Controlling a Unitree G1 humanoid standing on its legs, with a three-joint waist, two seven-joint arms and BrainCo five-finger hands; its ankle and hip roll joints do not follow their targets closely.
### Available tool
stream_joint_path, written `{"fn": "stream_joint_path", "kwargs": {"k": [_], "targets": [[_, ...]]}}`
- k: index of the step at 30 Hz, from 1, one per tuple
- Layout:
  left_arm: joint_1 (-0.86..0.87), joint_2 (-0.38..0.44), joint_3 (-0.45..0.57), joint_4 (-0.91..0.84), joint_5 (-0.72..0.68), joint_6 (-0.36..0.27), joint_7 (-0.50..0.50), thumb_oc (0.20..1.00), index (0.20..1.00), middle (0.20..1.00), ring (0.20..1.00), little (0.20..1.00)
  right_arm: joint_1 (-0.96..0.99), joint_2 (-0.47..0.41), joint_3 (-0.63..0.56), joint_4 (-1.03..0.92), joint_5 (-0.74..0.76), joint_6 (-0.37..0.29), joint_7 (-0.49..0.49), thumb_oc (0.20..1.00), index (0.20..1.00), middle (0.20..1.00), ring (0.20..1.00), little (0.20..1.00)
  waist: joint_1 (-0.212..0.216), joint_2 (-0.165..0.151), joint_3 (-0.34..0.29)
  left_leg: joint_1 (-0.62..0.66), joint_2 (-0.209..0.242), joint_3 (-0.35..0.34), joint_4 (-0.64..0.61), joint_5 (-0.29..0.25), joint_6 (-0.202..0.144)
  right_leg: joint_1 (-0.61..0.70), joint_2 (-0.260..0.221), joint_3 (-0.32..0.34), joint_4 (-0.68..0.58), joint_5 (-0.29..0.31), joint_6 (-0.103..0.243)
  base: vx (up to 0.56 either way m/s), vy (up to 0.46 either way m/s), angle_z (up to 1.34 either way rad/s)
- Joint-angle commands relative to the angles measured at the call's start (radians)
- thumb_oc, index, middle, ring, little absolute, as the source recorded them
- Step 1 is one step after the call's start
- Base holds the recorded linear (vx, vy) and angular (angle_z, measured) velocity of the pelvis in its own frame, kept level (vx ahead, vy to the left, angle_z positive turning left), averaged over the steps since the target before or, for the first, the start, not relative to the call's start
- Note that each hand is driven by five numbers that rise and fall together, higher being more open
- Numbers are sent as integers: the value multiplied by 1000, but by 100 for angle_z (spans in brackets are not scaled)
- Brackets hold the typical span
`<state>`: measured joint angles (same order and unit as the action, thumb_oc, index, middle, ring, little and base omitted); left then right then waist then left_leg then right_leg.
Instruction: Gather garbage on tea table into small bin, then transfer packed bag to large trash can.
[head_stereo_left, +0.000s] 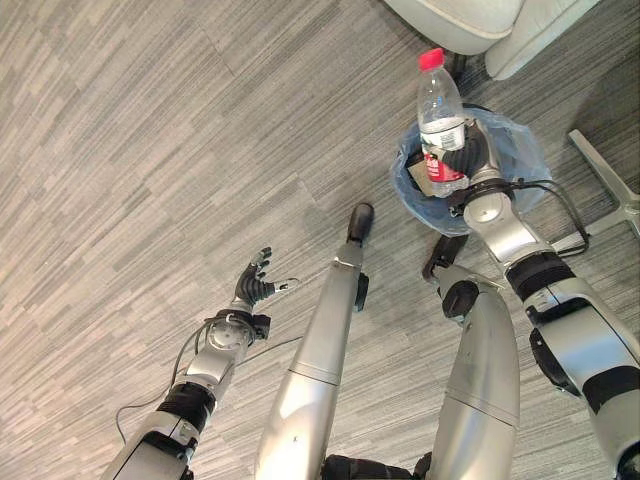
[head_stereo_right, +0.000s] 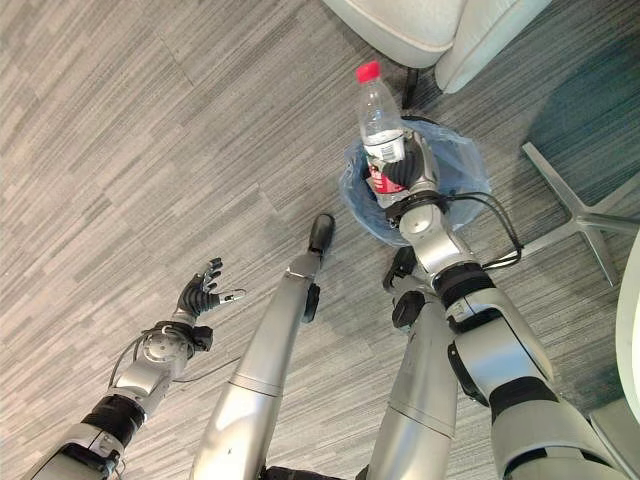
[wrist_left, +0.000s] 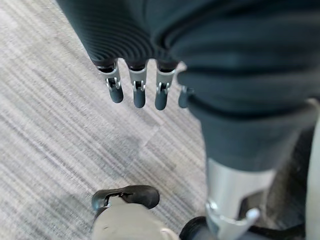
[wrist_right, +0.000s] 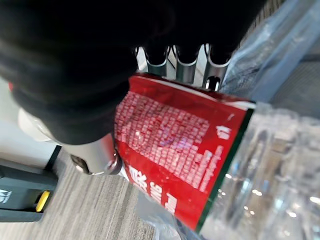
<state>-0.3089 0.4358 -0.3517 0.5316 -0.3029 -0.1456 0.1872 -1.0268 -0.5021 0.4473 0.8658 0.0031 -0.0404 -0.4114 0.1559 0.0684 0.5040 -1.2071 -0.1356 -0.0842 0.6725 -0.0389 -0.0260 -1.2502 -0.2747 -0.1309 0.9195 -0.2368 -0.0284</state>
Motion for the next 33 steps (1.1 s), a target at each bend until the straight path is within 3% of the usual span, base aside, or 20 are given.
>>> {"fn": "stream_joint_path", "kwargs": {"k": [1, 2, 3, 4, 11, 18, 25, 32, 33], "targets": [[57, -11, -28, 38, -14, -26, 11, 1000, 1000, 1000, 1000, 1000, 82, -13, -4, -19, 42, -34, -31, 592, 592, 592, 592, 592, -9, 12, -119, 3, -6, 8, 23, -69, 17, 43, 0, -7, -39, -39, 44, -2, 5, 9], [57, -11, -28, 38, -14, -26, 11, 1000, 1000, 1000, 1000, 1000, 82, -13, -4, -18, 42, -34, -31, 736, 736, 736, 736, 736, -9, 12, -119, 3, -6, 8, 22, -69, 17, 44, 0, -7, -39, -39, 44, 2, 9, 4], [57, -13, -27, 39, -13, -24, 12, 1000, 1000, 1000, 1000, 1000, 90, -9, -2, -9, 46, -32, -29, 940, 940, 940, 940, 940, -11, 10, -119, 5, -6, 9, 23, -70, 18, 45, 3, -5, -39, -37, 45, 0, 0, 0], [55, -17, -25, 40, -13, -24, 12, 1000, 1000, 1000, 1000, 1000, 99, -5, 0, -7, 41, -31, -27, 1000, 1000, 1000, 1000, 1000, -14, 8, -119, 7, -5, 9, 24, -70, 18, 47, 4, -6, -40, -35, 46, 0, 0, 0], [59, -28, -5, 49, 11, -17, 21, 1000, 1000, 1000, 1000, 1000, 178, 4, 27, -32, -64, -11, -19, 1000, 1000, 1000, 1000, 1000, -32, 2, -122, 35, 5, 15, 9, -76, 22, 68, 16, -1, -59, -23, 53, -5, -1, -2], [77, -23, 25, 66, 57, -22, 17, 1000, 1000, 1000, 1000, 1000, 235, -114, 167, -186, -370, 2, 27, 1000, 1000, 1000, 1000, 1000, -59, -13, -114, 99, 24, 18, -52, -69, 13, 124, 33, -1, -117, -9, 66, -8, -17, -8], [54, -8, 5, 82, 71, -28, 22, 1000, 1000, 1000, 1000, 1000, 206, -92, 312, -81, -523, 33, 78, 1000, 1000, 1000, 1000, 1000, -57, -11, -105, 89, 20, 15, -48, -66, 14, 117, 27, -4, -117, -11, 74, 2, -18, 0], [25, 9, -28, 79, 65, -38, 34, 1000, 1000, 1000, 1000, 1000, 156, -2, 397, 176, -538, 68, 113, 1000, 1000, 1000, 1000, 1000, -30, 29, -74, 19, -7, 13, 2, -58, 19, 42, 11, 11, -50, -20, 66, -9, -17, 9], [15, 10, -45, 85, 72, -37, 33, 1000, 1000, 1000, 1000, 1000, 134, 12, 386, 228, -485, 67, 125, 426, 426, 426, 426, 426, -20, 40, -63, 4, -12, 13, 16, -52, 19, 27, 5, 13, -33, -20, 64, -39, -10, 19]]}}
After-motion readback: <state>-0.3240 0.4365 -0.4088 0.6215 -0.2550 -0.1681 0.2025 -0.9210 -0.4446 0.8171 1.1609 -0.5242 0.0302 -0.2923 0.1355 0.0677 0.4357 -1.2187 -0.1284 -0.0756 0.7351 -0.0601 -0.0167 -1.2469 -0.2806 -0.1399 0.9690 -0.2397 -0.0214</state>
